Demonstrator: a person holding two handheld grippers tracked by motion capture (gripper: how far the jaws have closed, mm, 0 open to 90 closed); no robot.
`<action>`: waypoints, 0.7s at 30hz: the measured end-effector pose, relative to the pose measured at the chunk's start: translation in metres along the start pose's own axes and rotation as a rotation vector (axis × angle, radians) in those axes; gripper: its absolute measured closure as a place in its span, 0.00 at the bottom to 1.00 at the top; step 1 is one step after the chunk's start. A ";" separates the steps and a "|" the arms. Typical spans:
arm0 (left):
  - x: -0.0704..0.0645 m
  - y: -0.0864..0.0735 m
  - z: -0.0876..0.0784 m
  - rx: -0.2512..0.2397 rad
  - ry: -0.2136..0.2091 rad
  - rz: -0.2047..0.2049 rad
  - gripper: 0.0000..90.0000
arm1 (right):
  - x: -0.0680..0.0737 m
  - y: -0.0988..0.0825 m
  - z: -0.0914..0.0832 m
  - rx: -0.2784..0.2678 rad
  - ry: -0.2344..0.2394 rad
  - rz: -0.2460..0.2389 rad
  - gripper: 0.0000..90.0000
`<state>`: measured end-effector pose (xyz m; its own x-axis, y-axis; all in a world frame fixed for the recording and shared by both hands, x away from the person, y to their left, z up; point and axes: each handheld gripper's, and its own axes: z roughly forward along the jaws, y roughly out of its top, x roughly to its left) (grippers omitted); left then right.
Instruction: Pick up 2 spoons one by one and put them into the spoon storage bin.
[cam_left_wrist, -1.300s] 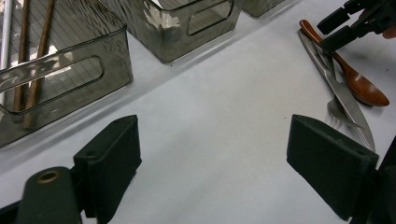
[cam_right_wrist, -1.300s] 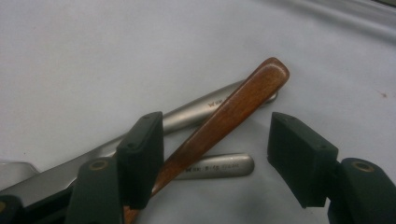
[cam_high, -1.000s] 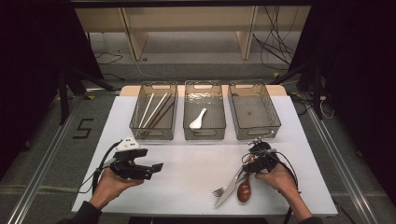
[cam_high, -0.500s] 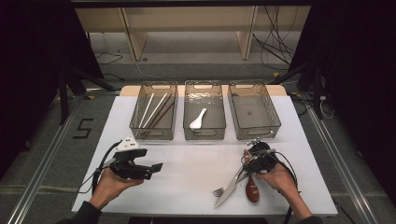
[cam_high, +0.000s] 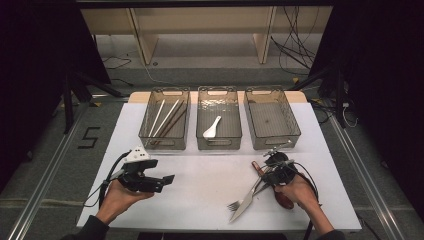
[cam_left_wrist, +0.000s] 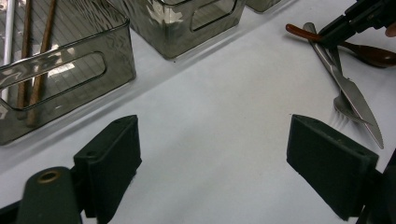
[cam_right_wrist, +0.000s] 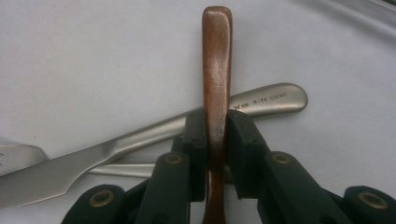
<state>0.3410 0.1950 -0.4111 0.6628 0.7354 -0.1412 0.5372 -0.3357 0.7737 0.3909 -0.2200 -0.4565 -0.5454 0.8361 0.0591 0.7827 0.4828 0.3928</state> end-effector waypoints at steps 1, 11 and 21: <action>0.000 0.000 0.000 0.000 0.000 0.000 0.19 | 0.000 0.000 -0.001 0.001 0.007 -0.010 0.88; 0.002 0.000 -0.001 -0.007 0.003 -0.003 0.19 | 0.001 0.001 -0.015 -0.045 0.038 -0.020 0.88; 0.002 0.000 -0.002 -0.007 0.004 -0.002 0.19 | -0.003 -0.001 -0.024 -0.091 0.056 0.002 0.88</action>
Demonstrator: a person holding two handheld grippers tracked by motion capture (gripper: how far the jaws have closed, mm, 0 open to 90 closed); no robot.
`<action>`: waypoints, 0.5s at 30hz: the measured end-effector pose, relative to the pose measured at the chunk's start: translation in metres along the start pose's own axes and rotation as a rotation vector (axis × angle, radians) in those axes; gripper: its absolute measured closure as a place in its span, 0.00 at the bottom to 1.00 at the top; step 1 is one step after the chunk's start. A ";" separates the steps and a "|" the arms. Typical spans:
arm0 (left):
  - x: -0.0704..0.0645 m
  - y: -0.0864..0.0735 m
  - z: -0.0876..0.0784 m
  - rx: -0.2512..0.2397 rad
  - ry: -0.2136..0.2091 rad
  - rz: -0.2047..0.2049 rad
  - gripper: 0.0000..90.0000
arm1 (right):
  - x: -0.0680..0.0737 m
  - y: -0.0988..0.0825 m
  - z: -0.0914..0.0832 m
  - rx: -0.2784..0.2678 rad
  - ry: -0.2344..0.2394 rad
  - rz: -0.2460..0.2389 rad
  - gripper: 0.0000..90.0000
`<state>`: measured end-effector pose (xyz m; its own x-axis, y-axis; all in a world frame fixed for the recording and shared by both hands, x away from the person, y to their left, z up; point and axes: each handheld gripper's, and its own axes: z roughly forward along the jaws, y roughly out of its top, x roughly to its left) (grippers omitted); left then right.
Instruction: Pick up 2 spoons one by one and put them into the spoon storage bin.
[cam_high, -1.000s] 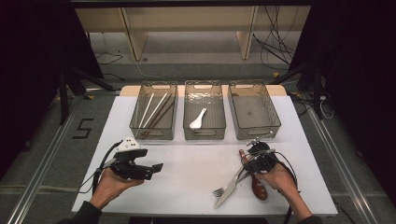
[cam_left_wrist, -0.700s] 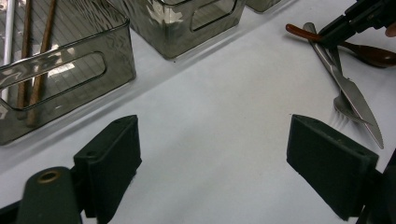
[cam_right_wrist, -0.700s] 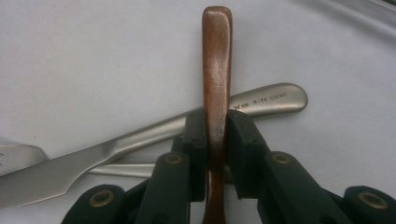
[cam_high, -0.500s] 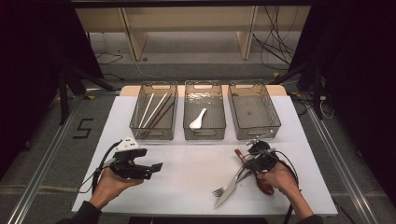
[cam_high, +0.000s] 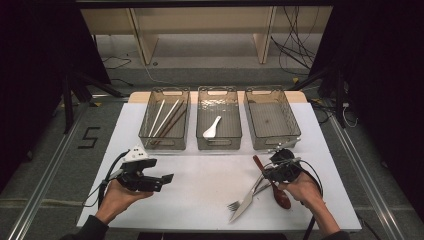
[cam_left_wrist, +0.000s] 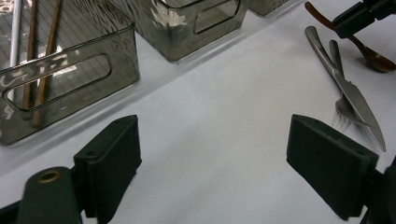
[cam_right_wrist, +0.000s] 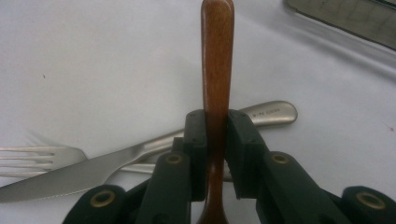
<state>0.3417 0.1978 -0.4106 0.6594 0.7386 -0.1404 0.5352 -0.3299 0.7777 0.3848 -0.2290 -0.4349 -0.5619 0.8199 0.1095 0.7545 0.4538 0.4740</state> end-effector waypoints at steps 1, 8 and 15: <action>0.000 0.000 0.000 0.000 0.000 0.000 0.19 | 0.000 0.000 -0.001 -0.004 0.003 0.002 0.88; 0.000 0.000 0.000 0.000 0.001 0.003 0.19 | 0.000 0.001 -0.006 -0.032 0.003 0.006 0.90; 0.002 0.000 -0.001 -0.006 0.004 -0.005 0.19 | 0.000 0.001 -0.010 -0.065 -0.003 0.000 1.00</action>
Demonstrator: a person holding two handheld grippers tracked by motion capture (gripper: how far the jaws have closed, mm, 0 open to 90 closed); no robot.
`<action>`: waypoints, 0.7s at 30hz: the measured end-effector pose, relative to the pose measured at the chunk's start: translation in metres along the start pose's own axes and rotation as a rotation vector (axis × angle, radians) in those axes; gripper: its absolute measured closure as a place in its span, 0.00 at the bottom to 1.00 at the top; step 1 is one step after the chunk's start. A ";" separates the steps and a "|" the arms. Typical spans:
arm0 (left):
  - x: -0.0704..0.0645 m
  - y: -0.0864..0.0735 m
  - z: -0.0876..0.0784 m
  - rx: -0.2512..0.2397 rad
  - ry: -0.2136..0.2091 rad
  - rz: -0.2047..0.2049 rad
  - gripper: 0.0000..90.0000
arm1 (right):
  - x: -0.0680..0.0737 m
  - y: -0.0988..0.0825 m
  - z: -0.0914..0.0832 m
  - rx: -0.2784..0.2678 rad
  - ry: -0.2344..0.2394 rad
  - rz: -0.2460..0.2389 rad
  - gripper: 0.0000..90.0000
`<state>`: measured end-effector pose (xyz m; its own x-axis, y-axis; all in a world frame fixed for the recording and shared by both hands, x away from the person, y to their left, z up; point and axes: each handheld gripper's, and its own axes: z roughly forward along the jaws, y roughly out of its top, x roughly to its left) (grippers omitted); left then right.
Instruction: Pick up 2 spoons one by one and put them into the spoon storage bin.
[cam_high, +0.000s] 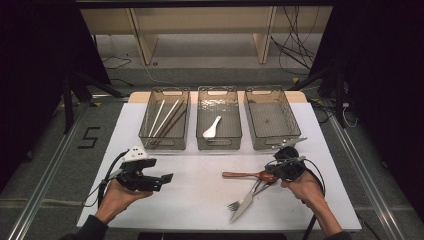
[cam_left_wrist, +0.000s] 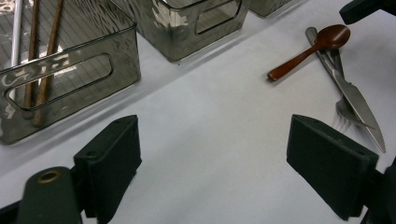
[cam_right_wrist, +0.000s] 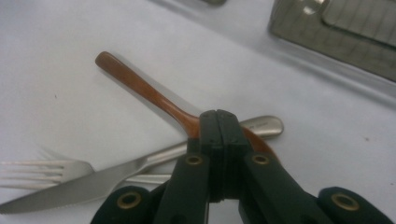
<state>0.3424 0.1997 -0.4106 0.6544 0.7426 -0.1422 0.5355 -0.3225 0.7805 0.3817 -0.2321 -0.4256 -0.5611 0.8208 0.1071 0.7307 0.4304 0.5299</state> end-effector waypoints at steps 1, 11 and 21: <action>0.001 0.000 0.000 0.003 -0.002 0.002 0.19 | 0.001 0.000 0.002 0.007 -0.018 -0.021 1.00; 0.000 0.000 0.001 0.009 -0.011 0.000 0.19 | 0.012 0.012 0.016 0.022 0.025 -0.136 0.77; 0.000 0.000 0.001 0.012 -0.014 -0.001 0.19 | 0.014 0.017 0.033 0.079 0.056 -0.199 0.60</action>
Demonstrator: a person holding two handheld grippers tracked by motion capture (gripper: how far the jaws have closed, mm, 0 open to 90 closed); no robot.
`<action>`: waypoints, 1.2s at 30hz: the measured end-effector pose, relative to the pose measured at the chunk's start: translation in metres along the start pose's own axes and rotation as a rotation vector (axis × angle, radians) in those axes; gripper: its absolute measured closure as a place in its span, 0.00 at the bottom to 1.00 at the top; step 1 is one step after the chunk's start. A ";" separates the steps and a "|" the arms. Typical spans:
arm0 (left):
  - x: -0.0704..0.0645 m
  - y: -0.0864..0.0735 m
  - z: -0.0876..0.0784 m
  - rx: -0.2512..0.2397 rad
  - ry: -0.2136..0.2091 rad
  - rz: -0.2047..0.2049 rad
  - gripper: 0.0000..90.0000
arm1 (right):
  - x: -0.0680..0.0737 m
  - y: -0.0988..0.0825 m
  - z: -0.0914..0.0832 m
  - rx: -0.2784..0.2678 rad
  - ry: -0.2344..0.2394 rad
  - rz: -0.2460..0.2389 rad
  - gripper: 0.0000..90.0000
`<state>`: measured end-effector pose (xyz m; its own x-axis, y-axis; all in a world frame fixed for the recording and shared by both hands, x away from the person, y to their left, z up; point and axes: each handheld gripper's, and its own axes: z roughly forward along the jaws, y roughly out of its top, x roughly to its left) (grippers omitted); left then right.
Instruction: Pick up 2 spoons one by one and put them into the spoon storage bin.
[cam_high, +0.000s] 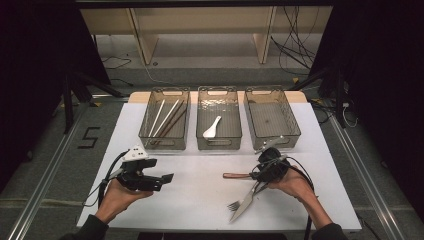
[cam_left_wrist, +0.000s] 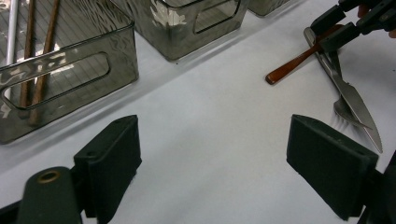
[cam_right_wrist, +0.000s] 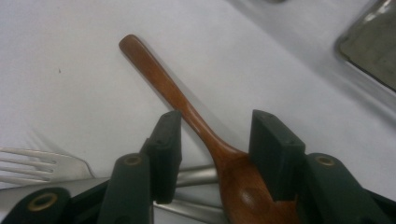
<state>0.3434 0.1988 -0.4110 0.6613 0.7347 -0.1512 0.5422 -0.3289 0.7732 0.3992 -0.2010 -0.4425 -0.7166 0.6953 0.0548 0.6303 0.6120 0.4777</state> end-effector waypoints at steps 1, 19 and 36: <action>0.000 0.000 0.000 0.001 0.000 0.000 0.19 | 0.000 0.000 0.001 0.008 0.004 -0.006 0.60; 0.000 0.000 0.000 0.004 -0.002 -0.001 0.19 | 0.013 0.010 0.025 0.168 -0.010 -0.162 0.90; 0.001 0.000 -0.001 -0.005 0.001 -0.004 0.19 | 0.005 0.016 -0.002 0.057 -0.023 -0.134 0.91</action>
<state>0.3434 0.1999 -0.4099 0.6581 0.7370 -0.1538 0.5424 -0.3224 0.7758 0.4046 -0.1887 -0.4325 -0.7889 0.6140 -0.0269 0.5458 0.7200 0.4285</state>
